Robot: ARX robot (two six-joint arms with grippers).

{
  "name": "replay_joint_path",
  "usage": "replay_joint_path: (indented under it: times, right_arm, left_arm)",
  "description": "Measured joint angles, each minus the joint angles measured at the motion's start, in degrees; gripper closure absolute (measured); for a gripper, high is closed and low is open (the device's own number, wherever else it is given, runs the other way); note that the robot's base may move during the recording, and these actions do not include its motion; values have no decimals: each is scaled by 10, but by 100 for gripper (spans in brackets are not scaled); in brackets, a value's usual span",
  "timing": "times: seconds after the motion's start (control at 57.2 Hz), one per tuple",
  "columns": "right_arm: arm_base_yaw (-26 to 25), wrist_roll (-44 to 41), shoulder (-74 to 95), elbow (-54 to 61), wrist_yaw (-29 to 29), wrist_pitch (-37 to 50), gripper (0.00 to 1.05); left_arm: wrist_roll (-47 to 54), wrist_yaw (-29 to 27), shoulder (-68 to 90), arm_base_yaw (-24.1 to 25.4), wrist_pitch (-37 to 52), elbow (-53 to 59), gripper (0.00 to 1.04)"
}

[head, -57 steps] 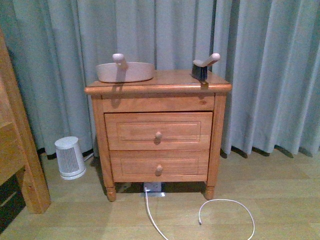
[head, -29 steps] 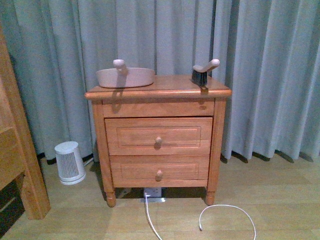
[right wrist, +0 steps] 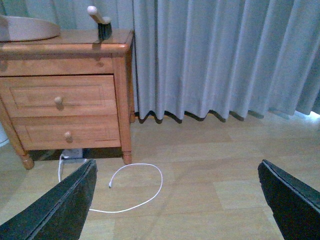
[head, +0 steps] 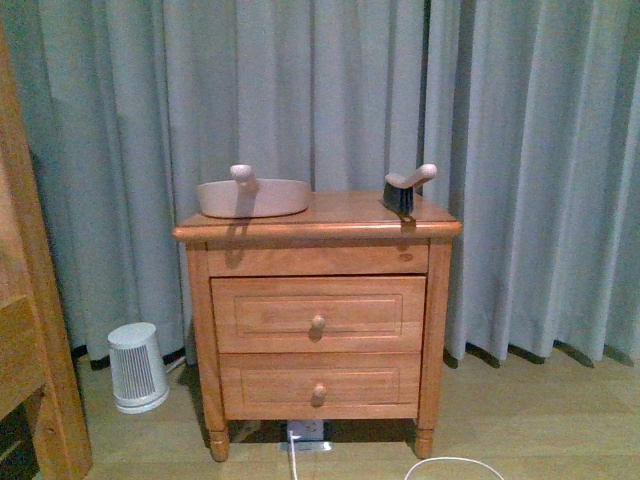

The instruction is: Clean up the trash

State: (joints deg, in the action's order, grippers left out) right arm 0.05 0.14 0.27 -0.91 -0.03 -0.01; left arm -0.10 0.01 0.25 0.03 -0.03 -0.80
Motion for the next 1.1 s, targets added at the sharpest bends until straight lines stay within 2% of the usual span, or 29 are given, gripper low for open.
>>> replay_joint_path:
  times: [1.102]
  right_arm:
    - [0, 0, 0, 0, 0, 0, 7]
  left_arm:
    - [0, 0, 0, 0, 0, 0, 8]
